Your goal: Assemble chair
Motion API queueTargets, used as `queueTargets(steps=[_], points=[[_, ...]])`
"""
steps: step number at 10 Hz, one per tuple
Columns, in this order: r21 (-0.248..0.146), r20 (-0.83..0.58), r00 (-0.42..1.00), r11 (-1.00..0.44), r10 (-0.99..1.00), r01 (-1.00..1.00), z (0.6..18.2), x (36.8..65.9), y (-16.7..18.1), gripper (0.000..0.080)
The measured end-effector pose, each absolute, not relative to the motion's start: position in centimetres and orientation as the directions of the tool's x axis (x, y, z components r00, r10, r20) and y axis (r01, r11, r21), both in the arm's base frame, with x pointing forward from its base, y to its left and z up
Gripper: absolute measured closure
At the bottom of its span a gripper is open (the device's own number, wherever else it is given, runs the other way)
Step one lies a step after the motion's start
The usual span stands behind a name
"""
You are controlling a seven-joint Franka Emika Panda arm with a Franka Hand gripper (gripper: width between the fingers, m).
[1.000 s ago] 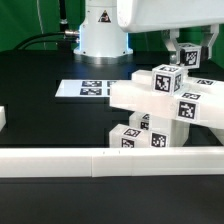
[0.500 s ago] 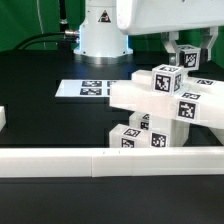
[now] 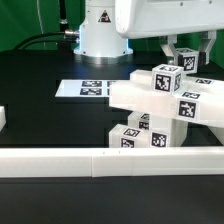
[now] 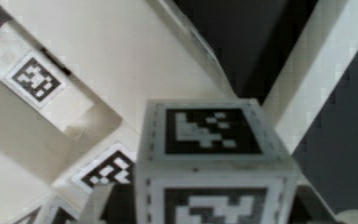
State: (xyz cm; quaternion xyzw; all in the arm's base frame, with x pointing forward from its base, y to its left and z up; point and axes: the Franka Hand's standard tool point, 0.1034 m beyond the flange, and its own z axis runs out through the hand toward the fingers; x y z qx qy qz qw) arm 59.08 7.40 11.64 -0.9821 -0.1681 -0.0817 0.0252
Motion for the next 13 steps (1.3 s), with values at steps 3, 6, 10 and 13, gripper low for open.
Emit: queueTargets(steps=[3, 6, 10, 13], points=[[-0.016, 0.180, 0.929, -0.943, 0.324, 0.333, 11.3, 59.1, 7.3, 0.0515], [-0.016, 0.180, 0.929, -0.943, 0.324, 0.333, 11.2, 59.1, 7.3, 0.0515], [-0.018, 0.178, 0.929, -0.943, 0.325, 0.333, 11.7, 59.1, 7.3, 0.0176], [-0.016, 0.189, 0.927, -0.943, 0.323, 0.331, 12.8, 58.9, 7.3, 0.0151]])
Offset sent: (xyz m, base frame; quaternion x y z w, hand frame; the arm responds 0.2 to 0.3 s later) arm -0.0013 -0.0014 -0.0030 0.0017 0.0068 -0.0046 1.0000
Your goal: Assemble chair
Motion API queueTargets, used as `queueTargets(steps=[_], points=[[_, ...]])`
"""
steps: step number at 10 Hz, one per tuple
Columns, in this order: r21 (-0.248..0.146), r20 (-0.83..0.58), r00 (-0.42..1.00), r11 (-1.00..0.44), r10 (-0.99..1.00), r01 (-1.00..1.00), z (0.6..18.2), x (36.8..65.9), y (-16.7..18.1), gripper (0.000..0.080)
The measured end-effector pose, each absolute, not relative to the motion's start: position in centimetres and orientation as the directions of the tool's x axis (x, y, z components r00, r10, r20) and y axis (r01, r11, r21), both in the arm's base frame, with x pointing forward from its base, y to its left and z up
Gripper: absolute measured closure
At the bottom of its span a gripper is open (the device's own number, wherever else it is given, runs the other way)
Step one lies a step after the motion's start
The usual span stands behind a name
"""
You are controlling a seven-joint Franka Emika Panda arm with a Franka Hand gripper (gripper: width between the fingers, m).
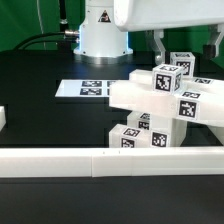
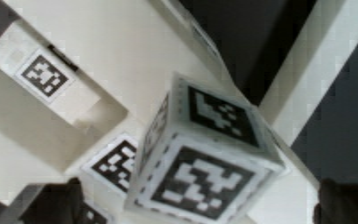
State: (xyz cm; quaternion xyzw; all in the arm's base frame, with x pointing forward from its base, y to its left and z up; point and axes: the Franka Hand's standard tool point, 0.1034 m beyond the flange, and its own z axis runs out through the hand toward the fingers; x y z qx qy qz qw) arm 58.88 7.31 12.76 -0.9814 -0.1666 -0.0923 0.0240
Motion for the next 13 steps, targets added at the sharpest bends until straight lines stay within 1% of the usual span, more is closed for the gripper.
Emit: queueTargets(steps=[1, 2, 3, 4, 5, 7, 10, 12, 13], points=[[-0.016, 0.188, 0.928, -0.943, 0.322, 0.331, 12.6, 58.8, 7.3, 0.0151], [-0.027, 0.162, 0.933, -0.944, 0.321, 0.330, 12.4, 58.5, 7.4, 0.0151], [-0.026, 0.164, 0.933, -0.944, 0.321, 0.330, 12.5, 58.6, 7.4, 0.0151], [-0.042, 0.121, 0.941, -0.946, 0.315, 0.322, 12.2, 58.1, 7.5, 0.0151], [-0.064, 0.036, 0.950, -0.948, 0.311, 0.313, 11.9, 57.7, 7.6, 0.0151], [-0.083, -0.040, 0.948, -0.947, 0.315, 0.311, 12.1, 57.9, 7.2, 0.0151], [-0.078, -0.027, 0.948, -0.947, 0.316, 0.313, 12.1, 58.3, 7.0, 0.0151], [-0.068, 0.004, 0.935, -0.933, 0.354, 0.353, 11.9, 58.6, 6.6, 0.0151], [-0.062, 0.016, 0.931, -0.929, 0.365, 0.365, 11.7, 58.7, 6.3, 0.0239]])
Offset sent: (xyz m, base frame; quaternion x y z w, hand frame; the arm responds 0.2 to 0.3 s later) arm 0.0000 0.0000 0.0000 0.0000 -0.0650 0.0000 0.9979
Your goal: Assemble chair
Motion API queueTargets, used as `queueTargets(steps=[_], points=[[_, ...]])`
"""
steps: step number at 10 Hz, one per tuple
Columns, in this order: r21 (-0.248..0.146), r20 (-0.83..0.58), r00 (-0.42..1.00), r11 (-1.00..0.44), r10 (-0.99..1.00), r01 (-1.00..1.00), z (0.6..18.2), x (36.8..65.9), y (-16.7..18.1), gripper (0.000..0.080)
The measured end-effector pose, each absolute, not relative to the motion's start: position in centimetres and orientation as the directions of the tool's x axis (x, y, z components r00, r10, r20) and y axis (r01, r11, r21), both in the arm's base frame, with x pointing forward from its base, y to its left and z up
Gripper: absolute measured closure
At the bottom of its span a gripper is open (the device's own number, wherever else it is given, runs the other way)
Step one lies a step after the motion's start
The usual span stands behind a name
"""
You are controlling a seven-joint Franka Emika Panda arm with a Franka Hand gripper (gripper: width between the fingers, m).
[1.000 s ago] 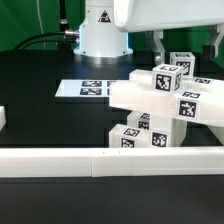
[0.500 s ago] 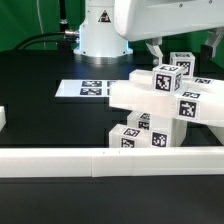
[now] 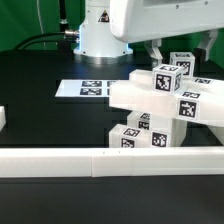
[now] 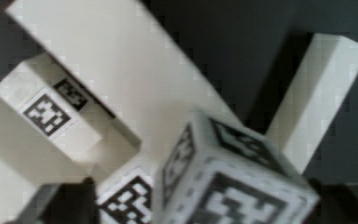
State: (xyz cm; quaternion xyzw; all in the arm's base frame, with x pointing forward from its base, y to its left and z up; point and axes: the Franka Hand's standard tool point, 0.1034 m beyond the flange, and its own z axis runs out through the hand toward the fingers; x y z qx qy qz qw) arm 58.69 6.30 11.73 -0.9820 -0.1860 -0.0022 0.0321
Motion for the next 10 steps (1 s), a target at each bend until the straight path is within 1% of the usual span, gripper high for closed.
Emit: queueTargets(steps=[1, 2, 6, 9, 10], points=[[-0.064, 0.016, 0.932, -0.930, 0.363, 0.363, 11.74, 58.67, 6.50, 0.0423], [-0.063, 0.016, 0.932, -0.929, 0.363, 0.364, 11.74, 58.68, 6.50, 0.0516], [-0.064, 0.017, 0.944, -0.942, 0.329, 0.330, 11.73, 58.70, 6.52, 0.0515], [-0.058, 0.060, 0.992, -0.992, 0.112, 0.115, 11.75, 58.60, 6.74, 0.0515], [-0.064, 0.076, 0.996, -0.996, 0.052, 0.057, 11.76, 58.59, 6.71, 0.0515]])
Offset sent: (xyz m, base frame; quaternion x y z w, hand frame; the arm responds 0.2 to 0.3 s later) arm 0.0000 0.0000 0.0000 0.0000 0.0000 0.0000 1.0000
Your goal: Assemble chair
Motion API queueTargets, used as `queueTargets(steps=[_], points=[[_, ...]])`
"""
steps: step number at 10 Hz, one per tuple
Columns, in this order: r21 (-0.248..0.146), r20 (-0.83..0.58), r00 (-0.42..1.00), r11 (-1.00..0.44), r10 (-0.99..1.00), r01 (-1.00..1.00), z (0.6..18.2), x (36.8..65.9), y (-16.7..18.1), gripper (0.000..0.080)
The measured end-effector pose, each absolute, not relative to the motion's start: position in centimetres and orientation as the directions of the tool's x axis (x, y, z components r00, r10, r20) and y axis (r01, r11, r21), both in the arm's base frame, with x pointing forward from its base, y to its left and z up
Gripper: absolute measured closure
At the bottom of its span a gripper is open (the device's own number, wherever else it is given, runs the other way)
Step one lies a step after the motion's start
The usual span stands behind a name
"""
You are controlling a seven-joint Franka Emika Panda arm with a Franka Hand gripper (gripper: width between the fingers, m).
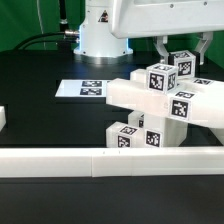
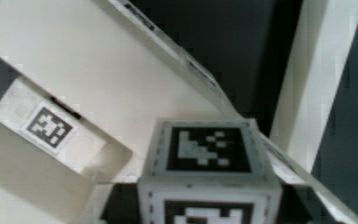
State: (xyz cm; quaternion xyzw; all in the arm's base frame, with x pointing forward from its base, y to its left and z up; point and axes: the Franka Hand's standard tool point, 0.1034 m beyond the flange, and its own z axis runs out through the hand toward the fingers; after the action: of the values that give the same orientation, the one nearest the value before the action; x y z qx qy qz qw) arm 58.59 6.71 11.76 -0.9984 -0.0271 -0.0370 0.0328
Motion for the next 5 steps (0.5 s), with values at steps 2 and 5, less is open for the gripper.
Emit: queueTargets(steps=[2, 5], points=[[-0.076, 0.102, 0.991, -0.994, -0.091, -0.083, 11.76, 58.48, 6.61, 0.0515], [-0.130, 0.082, 0.922, -0.922, -0.378, -0.366, 11.78, 58.61, 7.15, 0.0515]])
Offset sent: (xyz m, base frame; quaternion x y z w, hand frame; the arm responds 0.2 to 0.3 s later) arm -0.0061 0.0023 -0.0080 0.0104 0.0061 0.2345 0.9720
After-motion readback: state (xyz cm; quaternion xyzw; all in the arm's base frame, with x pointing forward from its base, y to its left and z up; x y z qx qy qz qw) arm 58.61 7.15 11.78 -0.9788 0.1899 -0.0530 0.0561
